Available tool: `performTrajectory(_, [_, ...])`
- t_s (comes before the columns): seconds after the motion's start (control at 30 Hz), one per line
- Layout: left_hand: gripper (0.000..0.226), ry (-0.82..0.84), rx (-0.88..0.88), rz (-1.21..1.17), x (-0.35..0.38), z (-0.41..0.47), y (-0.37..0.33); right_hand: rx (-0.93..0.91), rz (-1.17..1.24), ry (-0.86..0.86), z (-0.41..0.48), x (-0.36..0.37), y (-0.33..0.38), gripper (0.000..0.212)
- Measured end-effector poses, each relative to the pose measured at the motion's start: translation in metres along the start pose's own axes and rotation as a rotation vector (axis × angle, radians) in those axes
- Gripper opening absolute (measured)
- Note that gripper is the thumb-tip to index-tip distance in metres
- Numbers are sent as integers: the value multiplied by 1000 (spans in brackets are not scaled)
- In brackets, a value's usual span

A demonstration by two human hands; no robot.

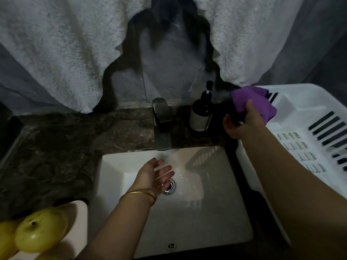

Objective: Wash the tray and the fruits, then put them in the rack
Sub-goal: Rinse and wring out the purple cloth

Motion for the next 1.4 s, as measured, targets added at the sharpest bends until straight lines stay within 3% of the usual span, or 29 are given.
performTrajectory(0.07, [29, -7, -1, 17, -1, 1, -4, 4, -79, 8, 3, 5, 3, 43])
performTrajectory(0.17, [29, -6, -7, 19, 0, 2, -9, -143, -177, 14, 0, 11, 6, 33])
performTrajectory(0.27, [28, -7, -22, 23, 1, 1, -11, -421, -311, -44, -18, 9, -1, 26])
performTrajectory(0.4, [25, -14, -56, 35, 3, -4, -10, -868, -630, -67, -47, -22, -39, 47])
performTrajectory(0.47, [25, -3, -89, 56, 2, -5, -6, -961, -652, 9, -66, -42, -63, 49])
performTrajectory(0.57, [28, 34, -156, 91, -1, -5, 1, -915, -655, 161, -82, -70, -97, 51])
performTrajectory(0.7, [39, 171, -243, 131, -5, -7, 14, -799, -898, 261, -84, -96, -129, 38])
performTrajectory(0.8, [59, 293, -328, -4, -4, -8, 20, -428, -1040, 535, -92, -92, -139, 22])
performTrajectory(0.87, [65, 281, -351, -99, -6, -10, 20, -194, -1131, 641, -95, -87, -138, 15])
performTrajectory(1.0, [39, 246, -220, 34, -17, -4, 21, -25, -1323, 704, -87, -86, -132, 28])
performTrajectory(1.07, [33, 229, -183, 71, -21, -2, 23, -16, -1357, 669, -79, -87, -133, 36])
performTrajectory(1.2, [28, 224, -145, 98, -23, 5, 27, -102, -1452, 545, -62, -93, -136, 19])
performTrajectory(1.33, [40, 151, -122, 82, -23, 22, 32, -274, -1667, 385, -48, -97, -139, 52])
performTrajectory(1.4, [45, 73, -108, 43, -21, 31, 34, -528, -1694, 243, -46, -87, -132, 64])
Point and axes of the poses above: each hand's wrist, its own z-axis towards the middle knuckle, its own x-axis out of the palm, y = z × x, the point moved 1 cm from there along z, towards the middle knuckle, and after that the axes turned 5 degrees about -y, right-handed, at the moved point
